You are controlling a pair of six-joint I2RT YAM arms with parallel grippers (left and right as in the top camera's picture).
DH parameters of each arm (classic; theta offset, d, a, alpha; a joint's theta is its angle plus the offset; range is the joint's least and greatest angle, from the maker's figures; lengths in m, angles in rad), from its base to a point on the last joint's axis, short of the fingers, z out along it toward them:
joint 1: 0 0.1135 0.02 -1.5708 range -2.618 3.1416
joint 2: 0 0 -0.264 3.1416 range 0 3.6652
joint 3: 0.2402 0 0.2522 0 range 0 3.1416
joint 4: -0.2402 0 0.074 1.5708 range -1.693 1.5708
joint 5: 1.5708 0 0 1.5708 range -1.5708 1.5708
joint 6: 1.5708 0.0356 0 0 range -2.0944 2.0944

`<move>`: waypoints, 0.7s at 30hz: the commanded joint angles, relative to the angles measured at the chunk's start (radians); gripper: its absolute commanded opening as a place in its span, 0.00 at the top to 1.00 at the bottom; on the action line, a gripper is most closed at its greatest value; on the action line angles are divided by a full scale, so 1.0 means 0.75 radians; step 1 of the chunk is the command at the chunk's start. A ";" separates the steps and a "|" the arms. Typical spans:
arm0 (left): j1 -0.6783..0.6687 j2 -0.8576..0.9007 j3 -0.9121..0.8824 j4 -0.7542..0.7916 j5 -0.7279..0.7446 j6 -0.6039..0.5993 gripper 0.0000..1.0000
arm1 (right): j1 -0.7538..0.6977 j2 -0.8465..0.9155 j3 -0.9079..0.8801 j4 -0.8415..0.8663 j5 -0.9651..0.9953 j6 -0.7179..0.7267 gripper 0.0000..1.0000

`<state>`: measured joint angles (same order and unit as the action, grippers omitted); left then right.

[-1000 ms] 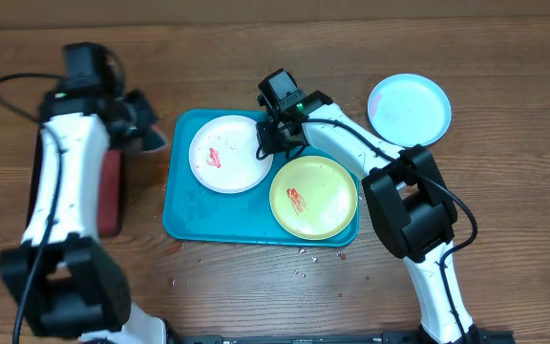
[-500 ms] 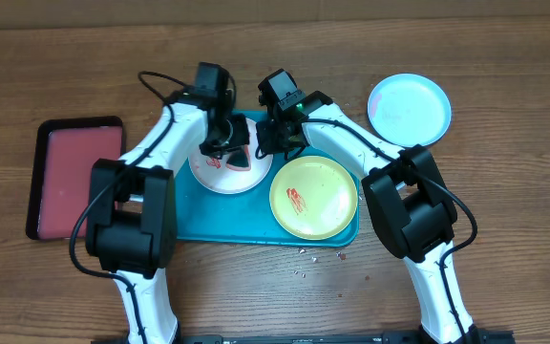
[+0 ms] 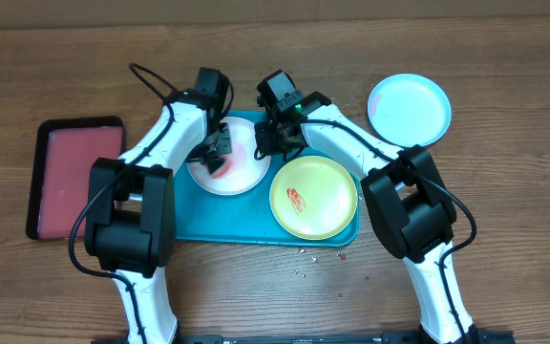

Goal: Clean dirty plates on tray and stack at the side
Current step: 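Scrub the white plate with the sponge while the right gripper holds it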

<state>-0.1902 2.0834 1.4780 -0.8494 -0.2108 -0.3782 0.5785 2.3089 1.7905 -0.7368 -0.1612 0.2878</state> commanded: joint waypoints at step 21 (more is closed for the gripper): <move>0.016 0.070 0.229 -0.042 0.650 0.106 0.96 | 0.000 0.012 -0.008 0.007 0.014 0.007 0.96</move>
<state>-0.1593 2.0949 1.6394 -0.8761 0.1814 -0.3252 0.5838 2.3093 1.7905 -0.7341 -0.1719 0.2943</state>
